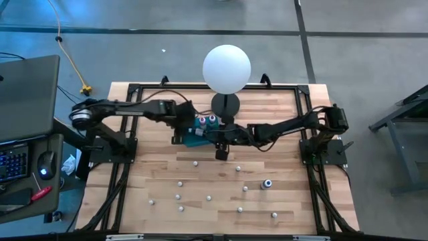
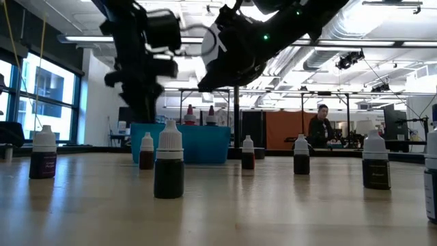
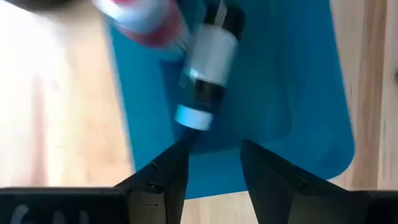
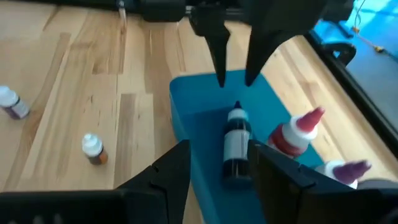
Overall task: Pick & Place food coloring
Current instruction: Put the large black food coloring bottle into the blue bin
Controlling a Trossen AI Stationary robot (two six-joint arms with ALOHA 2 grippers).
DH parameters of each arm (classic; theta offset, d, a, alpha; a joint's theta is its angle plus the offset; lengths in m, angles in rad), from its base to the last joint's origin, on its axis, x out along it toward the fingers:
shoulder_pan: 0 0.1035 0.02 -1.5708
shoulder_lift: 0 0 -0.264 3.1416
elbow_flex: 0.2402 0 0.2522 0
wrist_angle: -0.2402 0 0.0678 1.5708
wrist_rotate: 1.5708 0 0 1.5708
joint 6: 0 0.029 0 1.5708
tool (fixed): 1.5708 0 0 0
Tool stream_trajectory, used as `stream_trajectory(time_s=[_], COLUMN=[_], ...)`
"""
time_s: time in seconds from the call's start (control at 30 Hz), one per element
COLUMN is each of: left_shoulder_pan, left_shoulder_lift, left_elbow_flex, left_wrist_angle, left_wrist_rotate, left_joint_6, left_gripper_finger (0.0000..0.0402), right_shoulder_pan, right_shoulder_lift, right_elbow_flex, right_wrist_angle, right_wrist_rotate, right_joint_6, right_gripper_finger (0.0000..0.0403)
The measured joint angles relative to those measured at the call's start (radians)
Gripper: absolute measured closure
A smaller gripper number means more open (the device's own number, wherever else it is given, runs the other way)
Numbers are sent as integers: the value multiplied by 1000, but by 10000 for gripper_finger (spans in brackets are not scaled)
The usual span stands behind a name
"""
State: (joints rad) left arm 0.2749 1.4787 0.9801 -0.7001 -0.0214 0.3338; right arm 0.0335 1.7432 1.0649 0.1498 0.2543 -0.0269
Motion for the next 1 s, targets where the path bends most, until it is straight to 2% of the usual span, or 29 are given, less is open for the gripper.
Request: stream_trajectory(time_s=[0.07, 0.2, 0.5, 0.6, 0.87, 1.0], left_shoulder_pan=[0, 0, 0, 0, 2, 0], left_shoulder_lift=[35, 66, 102, 131, 143, 143], left_elbow_flex=[-1, -1, -1, -1, -1, -1], left_wrist_angle=[1, 52, 99, 101, 108, 109], left_wrist_rotate=[-1, -64, -9, 13, -36, -17], left_joint_6=[10, 5, 28, 42, 109, 109], left_gripper_finger=[261, 261, 259, 241, 161, 148], right_shoulder_pan=[1, 3, 2, 2, 2, 2], right_shoulder_lift=[0, 0, 0, 0, 0, 0], right_elbow_flex=[0, 0, 0, 0, 0, 0], right_wrist_angle=[-20, -55, -58, -60, -60, -60], right_wrist_rotate=[-1, -18, -22, -22, -23, -23], right_joint_6=[1, 1, 1, -1, -6, -7], right_gripper_finger=[251, 251, 252, 252, 252, 252])
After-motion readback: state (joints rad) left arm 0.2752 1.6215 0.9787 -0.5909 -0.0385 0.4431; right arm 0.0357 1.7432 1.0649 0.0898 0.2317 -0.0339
